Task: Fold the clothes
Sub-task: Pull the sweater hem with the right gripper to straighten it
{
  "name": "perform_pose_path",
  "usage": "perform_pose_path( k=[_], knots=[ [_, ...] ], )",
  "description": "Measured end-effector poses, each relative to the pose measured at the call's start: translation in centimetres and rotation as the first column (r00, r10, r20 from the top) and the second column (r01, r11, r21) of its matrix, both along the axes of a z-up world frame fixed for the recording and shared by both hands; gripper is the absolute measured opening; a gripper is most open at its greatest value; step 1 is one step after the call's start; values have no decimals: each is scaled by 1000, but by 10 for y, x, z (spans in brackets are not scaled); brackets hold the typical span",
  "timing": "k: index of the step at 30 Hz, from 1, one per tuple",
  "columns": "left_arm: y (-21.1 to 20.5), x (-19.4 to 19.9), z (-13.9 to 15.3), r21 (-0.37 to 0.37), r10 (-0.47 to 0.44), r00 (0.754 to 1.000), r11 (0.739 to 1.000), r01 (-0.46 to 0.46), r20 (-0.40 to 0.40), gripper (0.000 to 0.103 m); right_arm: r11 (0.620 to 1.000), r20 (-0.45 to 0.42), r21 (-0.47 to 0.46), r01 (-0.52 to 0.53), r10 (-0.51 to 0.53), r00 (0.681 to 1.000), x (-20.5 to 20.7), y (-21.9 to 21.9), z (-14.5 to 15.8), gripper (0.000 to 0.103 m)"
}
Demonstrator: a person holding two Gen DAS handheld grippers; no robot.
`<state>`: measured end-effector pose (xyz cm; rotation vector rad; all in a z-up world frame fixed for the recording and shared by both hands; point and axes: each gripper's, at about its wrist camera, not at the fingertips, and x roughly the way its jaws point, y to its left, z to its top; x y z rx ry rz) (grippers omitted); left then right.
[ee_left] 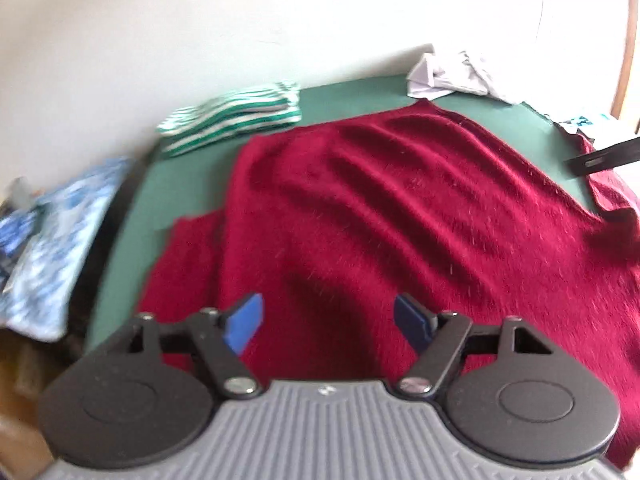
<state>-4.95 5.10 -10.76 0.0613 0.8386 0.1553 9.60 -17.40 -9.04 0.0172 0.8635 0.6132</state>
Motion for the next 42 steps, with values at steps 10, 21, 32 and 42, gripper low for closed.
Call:
perform_pose_path(
  k=[10, 21, 32, 42],
  knots=[
    [69, 46, -48, 62, -46, 998, 997, 49, -52, 66, 953, -15, -178, 247, -253, 967, 63, 25, -50, 0],
    [100, 183, -47, 111, -25, 998, 993, 32, -63, 39, 949, 50, -241, 201, -195, 980, 153, 115, -45, 1],
    [118, 282, -47, 156, 35, 996, 988, -22, -83, 43, 992, -111, -33, 120, -123, 986, 258, 121, -49, 9],
    [140, 315, -49, 260, 122, 992, 959, -108, -37, 39, 975, 66, -120, 188, -181, 981, 285, 102, -46, 5]
  ],
)
